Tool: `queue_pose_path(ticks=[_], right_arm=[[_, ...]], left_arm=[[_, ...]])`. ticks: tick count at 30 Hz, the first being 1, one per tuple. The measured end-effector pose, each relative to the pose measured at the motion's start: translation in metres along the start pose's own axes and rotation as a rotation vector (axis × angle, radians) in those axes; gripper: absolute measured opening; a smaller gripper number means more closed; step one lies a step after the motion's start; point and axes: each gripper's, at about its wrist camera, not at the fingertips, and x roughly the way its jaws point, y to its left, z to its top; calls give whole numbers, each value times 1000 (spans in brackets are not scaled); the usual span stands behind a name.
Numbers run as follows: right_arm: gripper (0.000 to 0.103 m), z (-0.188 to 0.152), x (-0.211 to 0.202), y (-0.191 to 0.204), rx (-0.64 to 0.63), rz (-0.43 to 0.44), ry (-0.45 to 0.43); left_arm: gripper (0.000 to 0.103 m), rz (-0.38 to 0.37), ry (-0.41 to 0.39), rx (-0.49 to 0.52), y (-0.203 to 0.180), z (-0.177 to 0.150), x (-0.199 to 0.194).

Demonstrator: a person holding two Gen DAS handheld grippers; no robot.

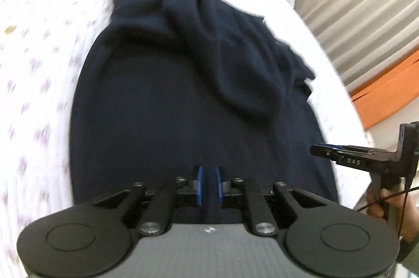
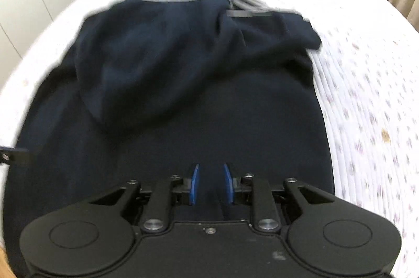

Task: Fold large clothes

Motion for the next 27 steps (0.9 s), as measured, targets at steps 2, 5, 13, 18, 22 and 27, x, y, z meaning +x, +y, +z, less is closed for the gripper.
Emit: queue_pose_path(ticks=[2, 5, 13, 18, 22, 27], right_arm=[[26, -19, 9, 0, -13, -10, 15], [26, -45, 7, -9, 0, -3, -24], [30, -79, -12, -13, -44, 31, -164], [31, -109, -38, -29, 0, 24, -272], [58, -136, -86, -46, 57, -58, -364], [76, -164, -128, -94, 179, -66, -313]], left_arm=[[13, 31, 4, 13, 9, -18, 11], [13, 25, -41, -3, 15, -37, 10], [15, 75, -194, 114, 7, -69, -9], [19, 89, -311, 124, -4, -101, -43], [36, 173, -356, 102, -11, -132, -79], [71, 187, -315, -23, -3, -161, -121]])
